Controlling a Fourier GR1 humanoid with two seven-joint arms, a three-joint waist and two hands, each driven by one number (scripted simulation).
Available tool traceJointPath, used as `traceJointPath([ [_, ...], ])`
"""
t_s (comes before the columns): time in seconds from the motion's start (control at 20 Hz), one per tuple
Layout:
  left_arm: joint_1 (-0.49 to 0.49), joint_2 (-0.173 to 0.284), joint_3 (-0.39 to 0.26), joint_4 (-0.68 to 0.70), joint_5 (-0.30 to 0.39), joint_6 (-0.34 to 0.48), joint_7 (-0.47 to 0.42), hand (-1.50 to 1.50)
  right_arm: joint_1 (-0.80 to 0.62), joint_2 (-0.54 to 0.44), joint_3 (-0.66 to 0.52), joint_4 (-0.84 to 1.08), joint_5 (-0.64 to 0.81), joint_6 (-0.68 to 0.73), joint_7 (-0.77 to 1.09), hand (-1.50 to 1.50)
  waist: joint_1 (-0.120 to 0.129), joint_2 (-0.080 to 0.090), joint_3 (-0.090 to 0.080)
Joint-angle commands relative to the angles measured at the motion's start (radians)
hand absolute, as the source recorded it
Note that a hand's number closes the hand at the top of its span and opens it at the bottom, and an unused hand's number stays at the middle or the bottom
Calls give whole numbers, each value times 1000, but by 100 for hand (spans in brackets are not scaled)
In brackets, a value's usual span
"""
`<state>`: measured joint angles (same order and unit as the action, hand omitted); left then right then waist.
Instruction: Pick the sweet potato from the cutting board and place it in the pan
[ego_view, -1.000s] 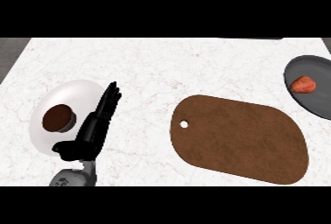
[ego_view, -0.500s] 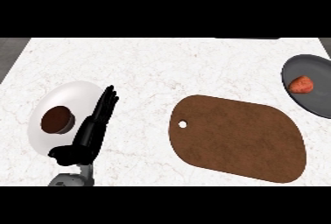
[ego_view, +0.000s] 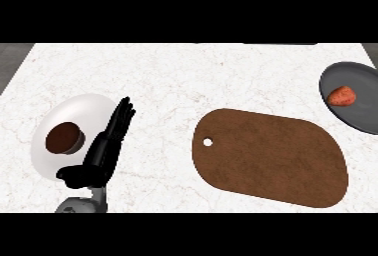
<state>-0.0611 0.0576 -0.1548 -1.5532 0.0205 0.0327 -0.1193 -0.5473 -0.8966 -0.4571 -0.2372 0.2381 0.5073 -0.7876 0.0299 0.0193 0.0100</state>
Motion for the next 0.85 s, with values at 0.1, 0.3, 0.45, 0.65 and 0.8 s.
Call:
traceJointPath([
  [0.1, 3, -15, -22, -25, -11, 8, 16, 0, 29, -9, 17, -5, 2, 131, -147, -150, 13, 0, 1],
  [0.3, 33, -10, -11, 23, -13, 2, -41, 0, 47, -15, 27, -14, 0, 119, -170, -150, 7, -1, -1],
  [0.45, 35, -26, -34, -2, -18, 7, -13, 0, 43, -30, 33, -9, 1, 104, -158, -150, 12, -2, -1],
  [0.65, 23, -9, -12, -15, -10, 3, -4, 0, 92, -11, 42, -19, 1, 60, -231, -150, 6, -3, 0],
  [0.8, 41, -30, -36, -3, -35, 22, -24, 0, 98, -33, 40, -19, -2, 30, -251, -150, 3, -4, -1],
])
